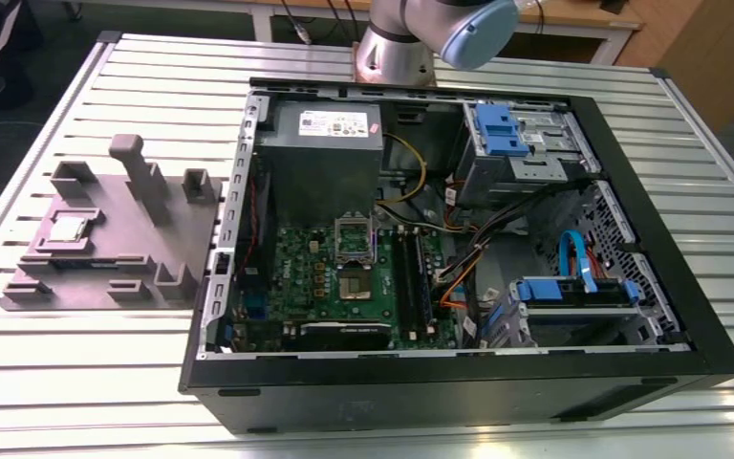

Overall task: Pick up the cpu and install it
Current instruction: 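Reach for the cpu, then pick up the cpu and move it towards the insertion slot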

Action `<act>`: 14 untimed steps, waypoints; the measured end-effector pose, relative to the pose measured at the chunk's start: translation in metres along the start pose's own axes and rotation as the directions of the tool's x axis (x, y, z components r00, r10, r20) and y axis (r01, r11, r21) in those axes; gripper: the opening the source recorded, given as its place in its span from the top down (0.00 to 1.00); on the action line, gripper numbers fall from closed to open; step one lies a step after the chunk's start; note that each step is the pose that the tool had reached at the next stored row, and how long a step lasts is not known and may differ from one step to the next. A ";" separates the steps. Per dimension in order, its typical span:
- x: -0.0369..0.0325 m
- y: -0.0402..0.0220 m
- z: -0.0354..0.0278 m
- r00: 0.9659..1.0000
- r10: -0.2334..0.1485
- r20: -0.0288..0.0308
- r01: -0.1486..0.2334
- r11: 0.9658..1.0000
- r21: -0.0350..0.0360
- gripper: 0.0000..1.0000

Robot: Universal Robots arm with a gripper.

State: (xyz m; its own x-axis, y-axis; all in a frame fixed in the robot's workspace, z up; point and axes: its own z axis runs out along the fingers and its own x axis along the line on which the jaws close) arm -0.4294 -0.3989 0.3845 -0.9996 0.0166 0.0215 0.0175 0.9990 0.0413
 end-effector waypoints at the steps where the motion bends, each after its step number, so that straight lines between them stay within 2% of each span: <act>1: 0.0006 0.0000 0.0000 1.000 -0.002 0.003 0.002 1.000 0.000 0.90; 3: 0.0023 -0.0001 0.0004 1.000 -0.005 0.010 0.005 1.000 0.000 0.90; 5: 0.0043 -0.0001 0.0007 1.000 -0.008 0.014 0.008 1.000 0.000 0.90; 10: 0.0117 -0.0003 0.0013 1.000 -0.014 0.014 0.014 1.000 0.000 0.90; 14: 0.0119 -0.0003 0.0016 1.000 -0.015 0.014 0.015 1.000 0.000 0.90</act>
State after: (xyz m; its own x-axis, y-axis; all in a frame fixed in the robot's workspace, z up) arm -0.4413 -0.3989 0.3831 -1.0000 0.0022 0.0069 0.0025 0.9991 0.0419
